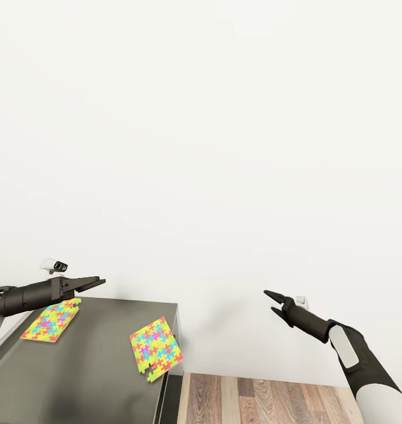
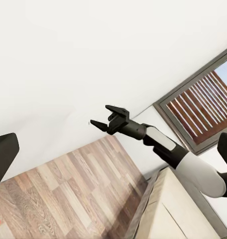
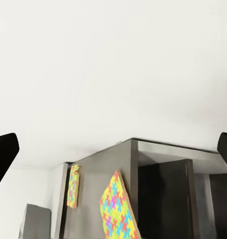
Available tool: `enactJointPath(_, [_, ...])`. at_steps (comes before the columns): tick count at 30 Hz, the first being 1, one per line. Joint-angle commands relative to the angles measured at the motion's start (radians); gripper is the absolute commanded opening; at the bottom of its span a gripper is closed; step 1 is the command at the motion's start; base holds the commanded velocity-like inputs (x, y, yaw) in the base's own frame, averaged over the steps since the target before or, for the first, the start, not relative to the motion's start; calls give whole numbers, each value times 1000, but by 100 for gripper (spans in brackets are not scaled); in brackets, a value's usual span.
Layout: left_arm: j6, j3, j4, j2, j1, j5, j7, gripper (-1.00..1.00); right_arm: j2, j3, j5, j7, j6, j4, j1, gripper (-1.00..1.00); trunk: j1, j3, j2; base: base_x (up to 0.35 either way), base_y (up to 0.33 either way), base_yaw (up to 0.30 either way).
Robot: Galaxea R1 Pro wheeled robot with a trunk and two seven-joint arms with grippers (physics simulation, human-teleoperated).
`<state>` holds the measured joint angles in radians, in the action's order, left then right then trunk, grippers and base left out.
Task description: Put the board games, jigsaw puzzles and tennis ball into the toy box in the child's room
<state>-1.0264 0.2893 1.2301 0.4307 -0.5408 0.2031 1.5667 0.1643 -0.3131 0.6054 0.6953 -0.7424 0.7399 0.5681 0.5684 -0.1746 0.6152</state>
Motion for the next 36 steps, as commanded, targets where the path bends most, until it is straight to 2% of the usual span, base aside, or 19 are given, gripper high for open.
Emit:
enactJointPath(1, [-11, 0, 0, 0, -1, -1, 4, 100, -9, -2, 1, -33, -5, -6, 1, 100, 4, -5, 9, 0, 0, 0])
enactJointPath(2, [-11, -1, 0, 0, -1, -1, 4, 100, -20, -1, 0, -74, -5, -17, 1, 100, 8, -8, 16, 0, 0, 0])
enactJointPath(7, [-11, 0, 0, 0, -1, -1, 4, 100, -47, 2, -1, -183, -7, -88, 9, 100, 27, -24, 51, 0, 0, 0])
enactJointPath(15, [-11, 1, 0, 0, -1, -1, 4, 100, -55, 3, -1, -219, -6, -144, 17, 100, 58, -49, 107, 0, 0, 0])
enactJointPath(20, [-11, 0, 0, 0, -1, -1, 4, 100, -56, 3, 9, -206, -9, -142, 17, 100, 77, -64, 142, 0, 0, 0])
enactJointPath(24, [-10, -1, 0, 0, -1, -2, 4, 100, -57, 3, 12, -162, -13, -137, 16, 100, 92, -77, 170, 0, 0, 0])
enactJointPath(28, [-9, 0, 0, -1, -1, -2, 4, 100, -57, 5, 11, -47, -17, -136, 16, 100, 108, -90, 198, 0, 0, 0])
enactJointPath(30, [-9, -1, 0, -1, -1, -2, 4, 100, -57, 6, 8, -19, -17, -136, 16, 100, 115, -96, 212, 0, 0, 0])
enactJointPath(36, [-7, -8, 0, -14, -1, -6, 4, 100, -60, 8, 3, -1, -14, -142, 16, 100, 138, -115, 254, 0, 0, 0])
